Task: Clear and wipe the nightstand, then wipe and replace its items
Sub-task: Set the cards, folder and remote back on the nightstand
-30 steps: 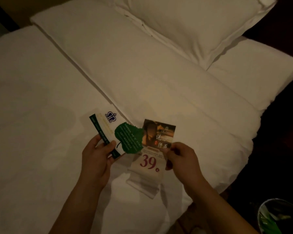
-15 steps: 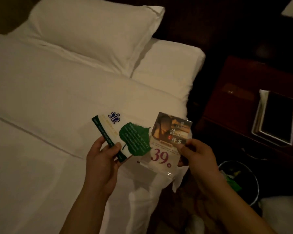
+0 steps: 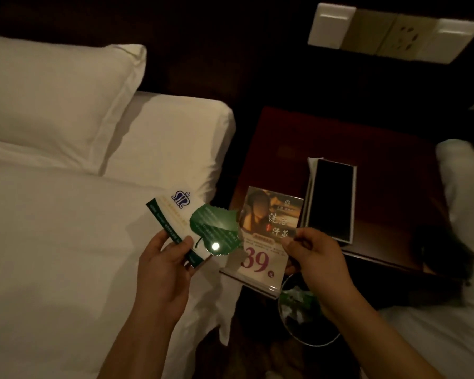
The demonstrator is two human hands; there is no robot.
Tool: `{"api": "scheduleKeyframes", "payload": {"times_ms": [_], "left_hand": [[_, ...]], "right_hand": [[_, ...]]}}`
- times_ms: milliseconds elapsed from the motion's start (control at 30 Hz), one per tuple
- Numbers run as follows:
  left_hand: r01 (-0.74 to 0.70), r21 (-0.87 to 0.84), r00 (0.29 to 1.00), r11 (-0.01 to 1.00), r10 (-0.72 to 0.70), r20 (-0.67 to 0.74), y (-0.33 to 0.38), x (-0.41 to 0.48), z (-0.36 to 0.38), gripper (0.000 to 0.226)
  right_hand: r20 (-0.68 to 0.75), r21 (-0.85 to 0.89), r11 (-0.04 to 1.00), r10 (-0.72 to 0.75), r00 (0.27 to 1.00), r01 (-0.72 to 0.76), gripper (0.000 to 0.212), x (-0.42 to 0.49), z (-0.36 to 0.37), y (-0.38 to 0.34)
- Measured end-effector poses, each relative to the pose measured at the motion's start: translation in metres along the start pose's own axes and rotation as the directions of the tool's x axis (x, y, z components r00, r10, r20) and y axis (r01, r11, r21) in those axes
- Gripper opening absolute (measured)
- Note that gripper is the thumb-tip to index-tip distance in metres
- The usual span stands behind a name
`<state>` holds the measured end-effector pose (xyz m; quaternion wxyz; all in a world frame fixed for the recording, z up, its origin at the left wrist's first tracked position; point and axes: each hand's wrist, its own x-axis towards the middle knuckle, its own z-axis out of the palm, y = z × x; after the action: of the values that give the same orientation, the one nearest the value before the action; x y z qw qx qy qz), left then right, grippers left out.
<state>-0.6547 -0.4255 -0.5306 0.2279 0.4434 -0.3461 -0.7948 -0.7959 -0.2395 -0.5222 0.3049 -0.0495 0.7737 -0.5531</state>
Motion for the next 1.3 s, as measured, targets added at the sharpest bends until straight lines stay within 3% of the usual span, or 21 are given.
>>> {"api": "scheduleKeyframes", "payload": {"times_ms": [467,867,1300], "left_hand": [[0.107,0.017,0.974,0.994,-0.108,0.199,0.000,0.102,0.122,0.045],[0.191,0.018,0.955,0.981,-0.190,0.226,0.002,0.170,0.201,0.044],[0.186,0.099,0.969,0.978,-0.199,0.144,-0.043,0.214,0.277,0.043]], "right_hand": [[-0.184,0.119,0.993,0.033,0.982,-0.011,0.011,0.084,-0.063,-0.033],[-0.277,0.200,0.980,0.067,0.959,-0.011,0.010,0.140,-0.086,-0.052],[-0.312,0.172,0.985,0.048,0.949,0.007,0.010,0.219,-0.184,-0.053]]}}
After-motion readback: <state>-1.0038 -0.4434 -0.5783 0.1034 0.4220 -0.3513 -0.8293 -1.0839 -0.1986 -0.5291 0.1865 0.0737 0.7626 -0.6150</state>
